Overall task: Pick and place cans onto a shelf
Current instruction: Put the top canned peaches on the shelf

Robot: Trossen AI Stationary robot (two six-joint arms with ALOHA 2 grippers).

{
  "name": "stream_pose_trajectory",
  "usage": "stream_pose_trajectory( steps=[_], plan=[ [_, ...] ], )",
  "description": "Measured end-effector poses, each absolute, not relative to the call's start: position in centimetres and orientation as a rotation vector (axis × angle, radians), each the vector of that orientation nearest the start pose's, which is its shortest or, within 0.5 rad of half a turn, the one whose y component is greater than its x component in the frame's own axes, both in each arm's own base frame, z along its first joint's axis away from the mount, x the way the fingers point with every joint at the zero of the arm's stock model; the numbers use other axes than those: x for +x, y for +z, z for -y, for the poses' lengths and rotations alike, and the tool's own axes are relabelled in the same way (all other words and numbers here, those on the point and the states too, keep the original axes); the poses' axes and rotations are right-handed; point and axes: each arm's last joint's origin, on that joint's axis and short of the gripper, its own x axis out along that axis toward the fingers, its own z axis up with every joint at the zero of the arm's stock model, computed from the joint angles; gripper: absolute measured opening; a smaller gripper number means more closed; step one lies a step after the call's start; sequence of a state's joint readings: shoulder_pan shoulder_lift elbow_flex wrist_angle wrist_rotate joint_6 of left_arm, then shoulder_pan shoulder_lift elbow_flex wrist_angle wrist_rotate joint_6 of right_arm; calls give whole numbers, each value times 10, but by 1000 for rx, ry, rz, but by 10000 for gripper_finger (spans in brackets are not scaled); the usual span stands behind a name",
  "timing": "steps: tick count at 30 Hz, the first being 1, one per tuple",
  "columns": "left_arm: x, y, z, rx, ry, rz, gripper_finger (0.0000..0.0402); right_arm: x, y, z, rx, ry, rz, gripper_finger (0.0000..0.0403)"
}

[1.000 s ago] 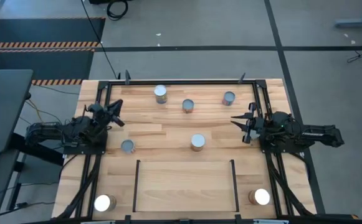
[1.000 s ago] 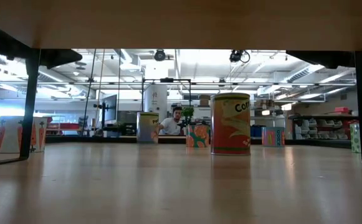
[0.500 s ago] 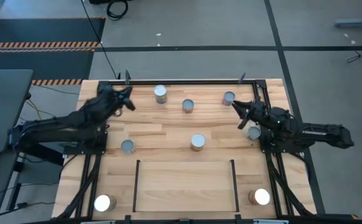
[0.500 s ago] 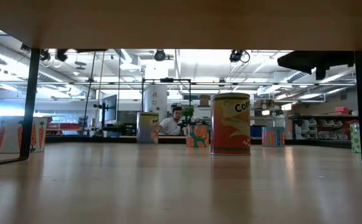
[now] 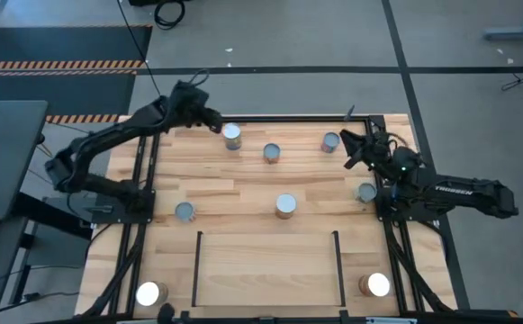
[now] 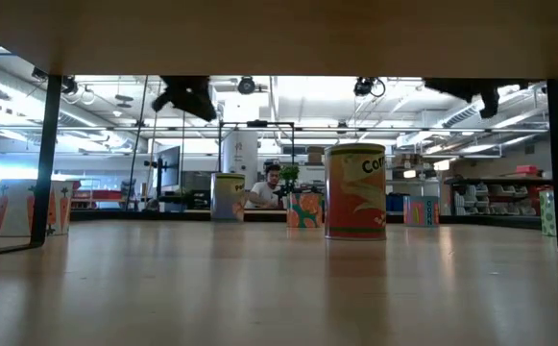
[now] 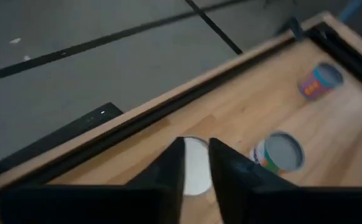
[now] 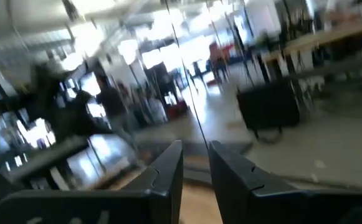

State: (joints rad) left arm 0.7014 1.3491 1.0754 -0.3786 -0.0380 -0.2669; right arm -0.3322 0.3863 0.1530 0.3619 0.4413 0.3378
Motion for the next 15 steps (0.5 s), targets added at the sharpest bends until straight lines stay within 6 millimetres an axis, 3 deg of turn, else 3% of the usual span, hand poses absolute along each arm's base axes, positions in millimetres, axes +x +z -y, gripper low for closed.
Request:
stream_pose_trajectory(
  steps=[7,10,15],
  plan=[
    [249,285,-202,-443,687,-597,251,111,208,51,371,-745,182,84],
    [258,272,-206,-484,688,-644,316,111,207,52,345,-748,170,84],
    [271,247,-208,-564,785,-699,362,111,206,52,322,-754,141,84]
  ],
)
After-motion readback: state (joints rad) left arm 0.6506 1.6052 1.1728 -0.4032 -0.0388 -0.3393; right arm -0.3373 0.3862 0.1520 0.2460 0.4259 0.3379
